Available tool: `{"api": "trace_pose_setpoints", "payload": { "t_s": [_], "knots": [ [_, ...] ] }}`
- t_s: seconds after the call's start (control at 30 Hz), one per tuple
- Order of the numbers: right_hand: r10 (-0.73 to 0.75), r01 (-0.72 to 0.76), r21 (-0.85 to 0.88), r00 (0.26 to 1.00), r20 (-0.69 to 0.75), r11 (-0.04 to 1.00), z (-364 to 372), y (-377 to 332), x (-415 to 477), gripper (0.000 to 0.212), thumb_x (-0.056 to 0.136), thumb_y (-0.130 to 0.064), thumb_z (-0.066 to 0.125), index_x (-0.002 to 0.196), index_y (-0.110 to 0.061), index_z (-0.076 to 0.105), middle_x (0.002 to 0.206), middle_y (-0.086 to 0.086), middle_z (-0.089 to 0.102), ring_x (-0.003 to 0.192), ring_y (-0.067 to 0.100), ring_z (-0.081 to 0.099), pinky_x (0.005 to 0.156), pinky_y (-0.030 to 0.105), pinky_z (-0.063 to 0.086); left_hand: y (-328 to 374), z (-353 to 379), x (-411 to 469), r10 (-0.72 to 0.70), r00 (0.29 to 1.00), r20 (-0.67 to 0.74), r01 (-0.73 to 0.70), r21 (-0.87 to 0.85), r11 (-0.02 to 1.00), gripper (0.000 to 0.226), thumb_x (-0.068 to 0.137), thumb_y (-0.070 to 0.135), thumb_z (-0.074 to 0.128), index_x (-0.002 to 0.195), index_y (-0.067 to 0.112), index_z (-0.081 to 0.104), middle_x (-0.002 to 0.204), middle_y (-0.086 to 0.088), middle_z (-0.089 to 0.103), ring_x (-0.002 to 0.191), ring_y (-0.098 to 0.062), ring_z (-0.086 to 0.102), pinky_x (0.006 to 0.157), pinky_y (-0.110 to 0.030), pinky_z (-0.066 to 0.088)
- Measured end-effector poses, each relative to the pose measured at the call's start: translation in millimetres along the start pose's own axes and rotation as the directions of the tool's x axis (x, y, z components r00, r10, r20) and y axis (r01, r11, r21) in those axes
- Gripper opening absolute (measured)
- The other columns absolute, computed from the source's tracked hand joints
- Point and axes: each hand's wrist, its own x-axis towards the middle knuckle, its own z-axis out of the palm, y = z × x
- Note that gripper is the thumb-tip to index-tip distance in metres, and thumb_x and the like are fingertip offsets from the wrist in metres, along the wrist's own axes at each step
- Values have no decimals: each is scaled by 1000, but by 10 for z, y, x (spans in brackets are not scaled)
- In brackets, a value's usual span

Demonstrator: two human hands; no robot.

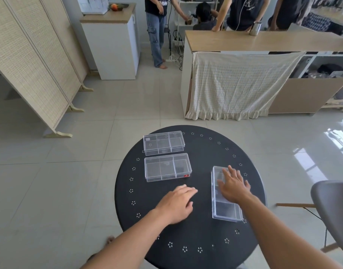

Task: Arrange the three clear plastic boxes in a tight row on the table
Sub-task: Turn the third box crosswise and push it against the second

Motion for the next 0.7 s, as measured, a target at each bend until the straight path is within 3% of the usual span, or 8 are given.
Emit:
{"api": "trace_pose_setpoints", "payload": {
  "t_s": [0.13, 0.27, 0.33, 0.47, 0.6, 0.7],
  "knots": [
    [-34, 42, -71, 993, 112, 997, 107, 150, -174, 70, 110, -49, 31, 172, -25, 9, 181, 6, -8, 166, 40, -2, 131, 56, 13, 362, 226, -64, 96, 993, 73, -95, -20, 995, 60, 109, 27, 48, 168, 24, 37, 175, 8, 37, 166, -16, 22, 126, -53, 39],
    [15, 0, -118, 992, 124, 993, 352, 213, -63, 86, 91, -61, 27, 166, -19, 20, 175, 10, 14, 157, 41, 17, 119, 58, 30, 471, 392, -160, 93, 986, 142, -91, -19, 996, 61, 108, 31, 47, 167, 28, 35, 177, 13, 32, 168, -17, 18, 125, -59, 39],
    [45, -35, -102, 995, 94, 994, 351, 87, -132, 83, 91, -56, 33, 162, -14, 24, 169, 13, 22, 150, 40, 27, 115, 55, 37, 421, 411, -212, 53, 985, 161, -54, 2, 999, 62, 109, 34, 45, 169, 30, 32, 179, 17, 25, 168, -18, 15, 125, -62, 35],
    [2, 24, -224, 993, 115, 974, 61, -290, -580, 54, 109, -34, 42, 152, -2, 43, 158, 17, 39, 148, 40, 37, 119, 44, 36, 268, 317, -318, -5, 997, 72, -3, 110, 994, 55, 110, 34, 42, 165, 30, 39, 175, 20, 31, 167, -24, 19, 122, -56, 39],
    [-52, 64, -123, 994, 95, 990, 150, -414, -598, 42, 102, -32, 50, 132, -6, 64, 137, 17, 58, 124, 39, 61, 102, 41, 51, 38, 216, -414, -135, 991, -20, 137, 153, 979, 55, 112, 38, 41, 166, 28, 38, 176, 16, 31, 166, -22, 21, 122, -51, 39],
    [-132, 141, -97, 987, 92, 985, 221, -575, -661, 44, 96, -32, 44, 119, -5, 69, 126, 19, 67, 115, 39, 65, 92, 42, 55, -161, 173, -512, -226, 970, -85, 237, 158, 959, 58, 112, 41, 39, 169, 27, 35, 178, 14, 29, 166, -22, 21, 126, -48, 36]
  ]
}}
